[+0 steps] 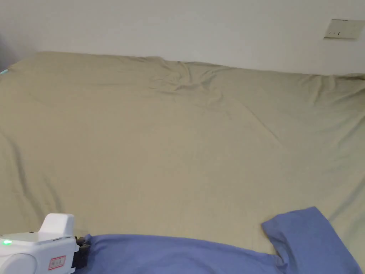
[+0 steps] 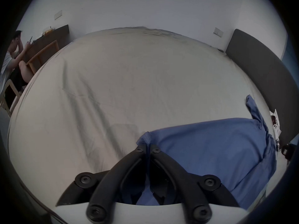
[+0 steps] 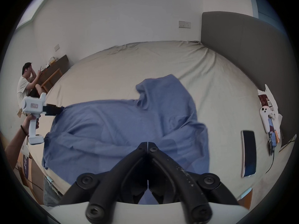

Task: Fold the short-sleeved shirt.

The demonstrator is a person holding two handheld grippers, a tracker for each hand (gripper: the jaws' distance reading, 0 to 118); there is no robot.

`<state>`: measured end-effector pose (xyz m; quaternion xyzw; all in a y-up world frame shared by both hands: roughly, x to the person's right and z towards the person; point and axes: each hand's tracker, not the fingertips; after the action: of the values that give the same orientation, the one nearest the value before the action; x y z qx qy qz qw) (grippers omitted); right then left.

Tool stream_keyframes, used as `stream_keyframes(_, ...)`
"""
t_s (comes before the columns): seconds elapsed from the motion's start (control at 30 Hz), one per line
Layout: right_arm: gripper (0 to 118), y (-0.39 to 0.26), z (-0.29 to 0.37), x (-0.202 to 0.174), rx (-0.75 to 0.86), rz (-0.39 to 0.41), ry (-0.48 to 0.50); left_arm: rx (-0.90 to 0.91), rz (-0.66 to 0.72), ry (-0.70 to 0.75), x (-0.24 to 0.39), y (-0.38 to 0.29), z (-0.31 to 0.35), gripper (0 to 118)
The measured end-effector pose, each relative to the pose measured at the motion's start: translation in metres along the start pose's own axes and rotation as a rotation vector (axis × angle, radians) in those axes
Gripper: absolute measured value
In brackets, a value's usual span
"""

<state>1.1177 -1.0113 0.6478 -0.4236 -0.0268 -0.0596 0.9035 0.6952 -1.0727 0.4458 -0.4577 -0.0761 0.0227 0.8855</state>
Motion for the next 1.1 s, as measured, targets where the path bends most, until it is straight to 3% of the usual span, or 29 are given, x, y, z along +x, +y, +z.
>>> stream_keyframes(0.1,2,0.029,-0.01,0.022,0.074,0.033,-0.071,0.035,0.008,0.01,0.001,-0.002,0.015,3)
stream_keyframes(0.13,9,0.039,-0.017,0.031,0.085,0.041,-0.085,0.041,0.021,-0.001,-0.001,-0.002,0.019,3)
stream_keyframes(0.17,23,0.051,-0.029,0.041,0.085,0.032,-0.086,0.046,0.037,-0.011,-0.003,-0.001,0.022,3)
stream_keyframes(0.23,73,0.071,-0.055,0.059,0.067,0.0,-0.071,0.044,0.052,-0.007,-0.002,-0.001,0.028,3)
stream_keyframes(0.3,89,0.087,-0.085,0.076,-0.006,-0.054,-0.016,0.043,0.061,0.002,-0.003,-0.001,0.028,3)
stream_keyframes(0.47,86,0.101,-0.152,0.104,-0.105,-0.225,-0.044,0.008,0.076,0.006,0.0,-0.001,0.026,3)
stream_keyframes(0.63,75,0.099,-0.176,0.103,-0.199,-0.141,-0.104,-0.008,0.06,0.02,0.003,0.0,0.024,3)
stream_keyframes(0.7,65,0.098,-0.177,0.097,-0.223,-0.123,-0.123,-0.011,0.056,0.027,0.006,0.001,0.023,3)
stream_keyframes(0.77,9,0.097,-0.176,0.095,-0.223,-0.106,-0.135,-0.014,0.055,0.032,0.007,0.002,0.024,3)
stream_keyframes(0.8,2,0.094,-0.173,0.093,-0.211,-0.119,-0.113,-0.015,0.056,0.035,0.008,0.002,0.025,3)
stream_keyframes(0.93,2,0.095,-0.148,0.095,-0.15,-0.125,-0.116,0.02,0.065,0.072,0.01,0.002,0.037,3)
stream_keyframes(1.1,2,0.085,-0.076,0.098,-0.005,-0.18,-0.027,0.118,0.161,0.059,-0.005,-0.001,0.096,3)
